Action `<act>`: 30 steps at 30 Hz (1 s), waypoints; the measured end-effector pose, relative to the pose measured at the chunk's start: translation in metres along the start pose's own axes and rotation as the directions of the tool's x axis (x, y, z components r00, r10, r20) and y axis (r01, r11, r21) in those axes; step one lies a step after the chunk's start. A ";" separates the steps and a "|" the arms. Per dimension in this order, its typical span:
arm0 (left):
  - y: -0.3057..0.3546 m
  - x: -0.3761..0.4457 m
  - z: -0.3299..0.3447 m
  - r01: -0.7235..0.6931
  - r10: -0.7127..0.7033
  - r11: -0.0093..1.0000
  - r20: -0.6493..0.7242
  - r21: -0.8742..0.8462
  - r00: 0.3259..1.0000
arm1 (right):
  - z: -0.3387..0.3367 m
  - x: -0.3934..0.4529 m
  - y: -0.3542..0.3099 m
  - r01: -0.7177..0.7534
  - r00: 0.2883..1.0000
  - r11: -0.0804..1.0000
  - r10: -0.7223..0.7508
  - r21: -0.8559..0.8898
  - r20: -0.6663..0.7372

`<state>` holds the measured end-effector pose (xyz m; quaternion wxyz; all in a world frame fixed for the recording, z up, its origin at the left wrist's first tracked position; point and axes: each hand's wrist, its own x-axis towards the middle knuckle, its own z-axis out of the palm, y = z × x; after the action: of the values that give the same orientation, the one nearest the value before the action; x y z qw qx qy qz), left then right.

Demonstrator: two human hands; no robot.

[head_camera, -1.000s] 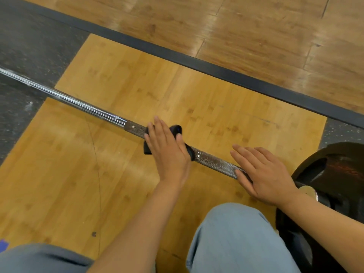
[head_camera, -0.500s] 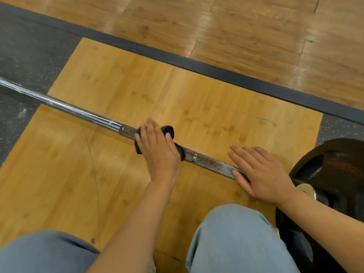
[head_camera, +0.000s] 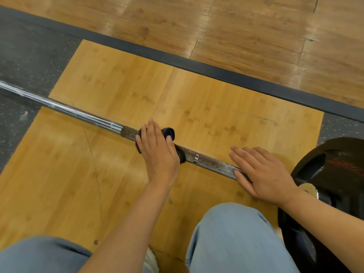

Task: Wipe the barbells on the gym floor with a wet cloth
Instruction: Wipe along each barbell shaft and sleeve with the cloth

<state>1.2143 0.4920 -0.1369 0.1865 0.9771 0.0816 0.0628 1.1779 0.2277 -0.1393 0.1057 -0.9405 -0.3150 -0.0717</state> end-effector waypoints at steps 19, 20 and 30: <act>-0.080 0.086 -0.029 0.137 -0.131 0.974 -0.044 0.180 0.990 | 0.001 -0.002 0.000 0.046 0.999 0.998 -0.046 -0.039 0.018; -0.083 0.090 -0.027 0.140 -0.131 0.971 -0.058 0.193 0.990 | 0.001 -0.002 0.001 0.048 0.999 0.998 -0.047 -0.043 0.015; -0.057 0.054 -0.011 0.002 0.010 0.990 -0.087 0.141 0.996 | 0.001 0.000 0.003 0.063 0.998 0.997 -0.062 -0.039 0.028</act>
<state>1.2573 0.5581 -0.1428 0.1132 0.9842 0.0920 0.1001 1.1796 0.2254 -0.1406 0.0803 -0.9329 -0.3442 -0.0689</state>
